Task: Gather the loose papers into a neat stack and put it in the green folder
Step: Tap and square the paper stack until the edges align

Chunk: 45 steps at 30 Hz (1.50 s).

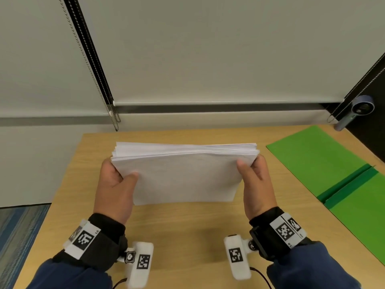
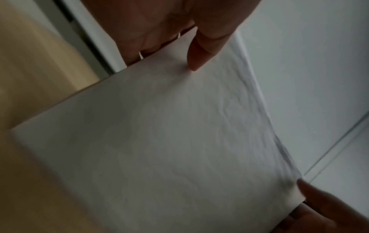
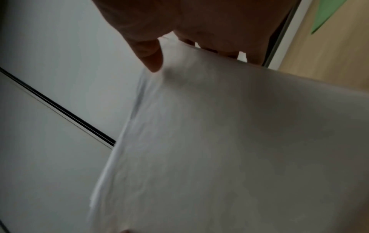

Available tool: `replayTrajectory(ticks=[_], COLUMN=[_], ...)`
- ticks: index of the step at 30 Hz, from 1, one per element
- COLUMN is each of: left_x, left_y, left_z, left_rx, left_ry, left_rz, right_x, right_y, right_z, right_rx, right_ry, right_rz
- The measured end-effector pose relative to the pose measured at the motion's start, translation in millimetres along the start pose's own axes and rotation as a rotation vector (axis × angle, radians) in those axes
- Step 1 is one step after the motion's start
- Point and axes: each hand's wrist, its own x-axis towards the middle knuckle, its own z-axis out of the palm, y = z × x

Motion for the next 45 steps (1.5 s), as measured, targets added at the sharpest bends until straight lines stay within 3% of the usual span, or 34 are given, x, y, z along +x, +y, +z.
replayTrajectory(ticks=[4, 7, 10, 24, 28, 32, 35, 41, 45], left_x=[0.1, -2.3, -3.3, -11.1, -10.9, -5.4, -5.0, -2.9, -5.2], left_y=[13.9, 23.7, 21.5, 21.2, 21.9, 21.7, 24.3, 28.3, 16.1], left_z=[-3.2, -2.8, -3.3, 0.5, 3.6, 0.3, 3.3, 4.5, 2.1], left_rx=[0.105, 0.337, 0.460, 0.439, 0.375, 0.328, 0.331, 0.267, 0.213], left_ry=[0.006, -0.021, -0.033, 0.046, 0.116, 0.168, 0.161, 0.168, 0.057], left_rz=[0.193, 0.390, 0.481, 0.414, 0.242, 0.206, 0.222, 0.309, 0.210], right_x=[8.3, 16.4, 21.9, 24.7, 20.0, 15.9, 12.1, 7.1, 6.3], right_y=[-15.2, -26.1, -31.1, -26.2, -25.6, -11.5, 1.3, -10.1, 3.9], right_z=[11.4, 20.4, 24.8, 24.7, 20.7, 4.2, 1.9, -2.6, -8.0], right_rx=[0.038, 0.078, 0.092, 0.017, 0.060, -0.027, -0.152, -0.043, -0.092], right_ry=[0.122, 0.207, 0.251, 0.270, 0.160, 0.015, -0.001, -0.027, -0.005], right_rz=[0.001, 0.049, 0.095, 0.100, 0.069, 0.060, 0.056, 0.003, 0.058])
